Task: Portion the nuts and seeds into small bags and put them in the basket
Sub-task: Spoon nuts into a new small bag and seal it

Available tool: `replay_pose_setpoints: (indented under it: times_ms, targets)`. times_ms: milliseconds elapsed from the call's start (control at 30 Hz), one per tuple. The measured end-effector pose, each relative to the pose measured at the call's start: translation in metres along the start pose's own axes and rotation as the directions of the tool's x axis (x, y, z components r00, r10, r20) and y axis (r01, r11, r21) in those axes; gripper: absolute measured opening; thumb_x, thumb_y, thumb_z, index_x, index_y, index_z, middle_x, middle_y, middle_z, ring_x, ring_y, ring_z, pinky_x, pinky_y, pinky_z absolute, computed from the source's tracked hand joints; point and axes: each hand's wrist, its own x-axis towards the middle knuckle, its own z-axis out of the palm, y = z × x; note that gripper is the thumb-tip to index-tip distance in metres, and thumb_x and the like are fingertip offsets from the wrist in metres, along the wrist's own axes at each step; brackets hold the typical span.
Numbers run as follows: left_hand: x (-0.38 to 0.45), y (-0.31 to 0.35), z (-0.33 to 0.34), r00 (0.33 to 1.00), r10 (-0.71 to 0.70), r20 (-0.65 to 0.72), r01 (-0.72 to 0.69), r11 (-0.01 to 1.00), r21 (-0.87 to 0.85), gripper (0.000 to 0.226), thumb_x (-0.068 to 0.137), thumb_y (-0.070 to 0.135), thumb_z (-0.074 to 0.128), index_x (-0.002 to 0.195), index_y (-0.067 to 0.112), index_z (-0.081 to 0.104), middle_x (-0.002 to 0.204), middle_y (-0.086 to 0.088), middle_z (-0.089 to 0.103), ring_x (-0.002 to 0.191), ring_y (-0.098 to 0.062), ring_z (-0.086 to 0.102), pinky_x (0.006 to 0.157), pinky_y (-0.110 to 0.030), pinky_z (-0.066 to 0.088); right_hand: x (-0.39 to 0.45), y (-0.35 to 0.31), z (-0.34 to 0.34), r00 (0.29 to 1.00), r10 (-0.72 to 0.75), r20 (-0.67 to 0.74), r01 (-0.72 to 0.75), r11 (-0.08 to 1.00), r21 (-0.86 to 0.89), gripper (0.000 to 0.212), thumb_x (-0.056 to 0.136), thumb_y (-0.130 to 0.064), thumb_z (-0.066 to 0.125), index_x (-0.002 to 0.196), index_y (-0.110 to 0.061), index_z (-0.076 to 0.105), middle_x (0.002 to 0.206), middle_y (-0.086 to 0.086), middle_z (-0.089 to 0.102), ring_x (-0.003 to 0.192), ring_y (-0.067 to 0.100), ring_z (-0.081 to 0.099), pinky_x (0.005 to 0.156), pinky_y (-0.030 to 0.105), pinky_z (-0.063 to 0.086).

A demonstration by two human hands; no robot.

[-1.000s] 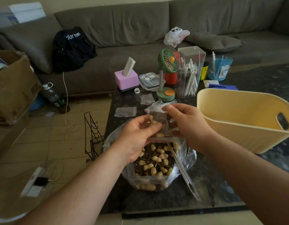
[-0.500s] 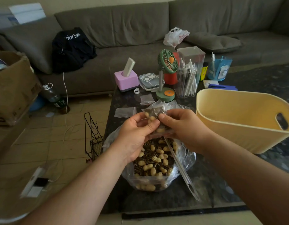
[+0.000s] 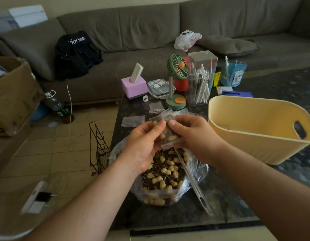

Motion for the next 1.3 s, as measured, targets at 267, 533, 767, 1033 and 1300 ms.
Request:
replay_pose_setpoints:
  times_ms: [267,533,767,1033,1300]
  targets:
    - [-0.003,0.001,0.005,0.986,-0.162,0.029,0.16,0.986,0.051,0.021,0.105,0.027,0.062,0.102,0.011,0.075,0.083,-0.008,0.076,0.077,-0.018,0.075,0.079,-0.037,0.064,0.001,0.001,0.0,0.979,0.191,-0.063,-0.187,0.98,0.068,0.021,0.101,-0.017,0.06,0.111,-0.002,0.07,0.097,0.024,0.076,0.081,0.032,0.072,0.078,0.047,0.058]
    - [-0.003,0.0,0.002,0.975,-0.214,0.055,0.21,0.975,0.075,0.025,0.107,0.023,0.056,0.107,0.006,0.075,0.096,-0.017,0.075,0.083,-0.023,0.073,0.08,-0.036,0.065,0.004,0.004,-0.003,0.982,0.174,-0.074,-0.178,0.982,-0.065,0.017,0.098,-0.02,0.069,0.104,-0.004,0.073,0.092,0.021,0.078,0.079,0.031,0.075,0.075,0.043,0.062]
    - [-0.001,-0.004,-0.002,0.972,-0.22,0.087,0.216,0.975,0.052,0.025,0.093,0.023,0.07,0.112,0.006,0.072,0.092,-0.015,0.077,0.084,-0.022,0.076,0.093,-0.043,0.064,0.006,0.0,-0.007,0.983,0.183,-0.034,-0.183,0.983,-0.005,0.02,0.098,-0.017,0.072,0.109,-0.001,0.074,0.103,0.027,0.076,0.097,0.041,0.076,0.092,0.054,0.062]
    - [-0.001,-0.003,-0.005,0.976,-0.204,0.077,0.199,0.978,0.067,0.022,0.099,0.02,0.066,0.119,0.009,0.068,0.095,-0.016,0.078,0.084,-0.024,0.078,0.091,-0.045,0.064,0.002,-0.006,-0.013,0.984,0.17,0.055,-0.154,0.963,-0.222,0.016,0.099,-0.022,0.071,0.107,-0.009,0.076,0.093,0.016,0.078,0.073,0.021,0.072,0.065,0.032,0.059]
    - [0.003,0.004,0.005,0.968,-0.205,0.146,0.21,0.978,-0.014,0.046,0.089,0.046,0.065,0.12,0.012,0.069,0.106,-0.017,0.077,0.093,-0.027,0.076,0.086,-0.043,0.063,-0.005,-0.034,-0.02,0.999,0.023,0.041,0.0,0.872,-0.49,0.011,0.092,-0.023,0.08,0.102,-0.018,0.078,0.088,0.004,0.081,0.083,0.023,0.079,0.083,0.043,0.066]
